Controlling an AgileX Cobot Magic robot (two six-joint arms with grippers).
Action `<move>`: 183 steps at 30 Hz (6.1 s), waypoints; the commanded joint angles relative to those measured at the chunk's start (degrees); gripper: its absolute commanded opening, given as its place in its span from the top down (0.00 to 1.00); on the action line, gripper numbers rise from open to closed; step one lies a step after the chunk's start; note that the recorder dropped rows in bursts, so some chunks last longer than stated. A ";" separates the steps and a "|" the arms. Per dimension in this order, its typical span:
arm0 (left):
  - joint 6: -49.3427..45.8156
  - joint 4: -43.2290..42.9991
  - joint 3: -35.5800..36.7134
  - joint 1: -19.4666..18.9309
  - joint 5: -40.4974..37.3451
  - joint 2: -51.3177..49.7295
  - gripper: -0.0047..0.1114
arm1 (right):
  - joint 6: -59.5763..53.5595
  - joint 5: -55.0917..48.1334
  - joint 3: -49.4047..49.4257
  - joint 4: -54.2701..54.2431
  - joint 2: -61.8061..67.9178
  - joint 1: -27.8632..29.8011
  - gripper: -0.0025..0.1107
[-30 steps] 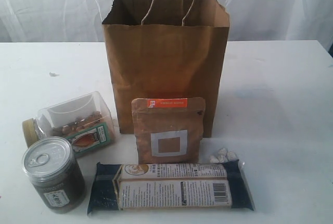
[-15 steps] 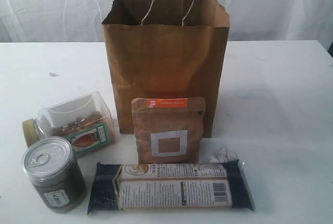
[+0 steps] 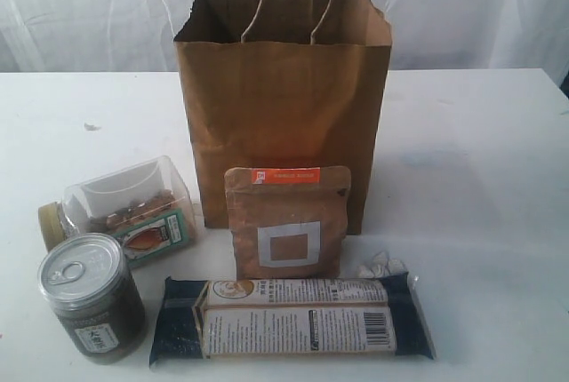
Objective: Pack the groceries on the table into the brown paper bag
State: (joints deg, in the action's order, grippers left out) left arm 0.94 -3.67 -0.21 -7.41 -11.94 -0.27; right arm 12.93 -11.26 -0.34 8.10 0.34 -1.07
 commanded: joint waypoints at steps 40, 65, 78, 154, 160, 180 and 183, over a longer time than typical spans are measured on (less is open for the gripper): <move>0.02 0.14 0.21 0.29 0.85 0.27 0.96 | -11.63 -8.81 0.34 -7.22 -0.34 -0.27 0.91; 14.36 5.77 -14.19 0.29 63.52 0.27 0.96 | -11.63 -8.81 0.34 -7.22 -0.34 -0.27 0.91; -8.96 4.91 -12.24 4.30 34.34 -21.33 0.96 | -11.63 -8.81 0.34 -7.22 -0.34 -0.27 0.91; -27.17 19.91 -49.45 26.97 -31.42 -74.52 0.06 | -11.63 -8.81 0.34 -7.22 -0.34 -0.27 0.91; -27.98 19.91 -44.41 26.97 -24.23 -74.52 0.06 | -11.63 -8.81 0.34 -7.22 -0.34 -0.27 0.91; -27.87 19.91 -43.79 26.97 -21.76 -74.52 0.22 | -11.63 -8.81 0.34 -7.22 -0.34 -0.27 0.91; -27.87 19.80 -43.79 26.97 -22.89 -74.52 0.47 | -11.63 -8.81 0.34 -7.22 -0.34 -0.27 0.91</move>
State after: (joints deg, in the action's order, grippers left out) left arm -27.06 16.06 -44.37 19.32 -33.15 -74.77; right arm 1.92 -20.43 -0.10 0.75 0.34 -1.16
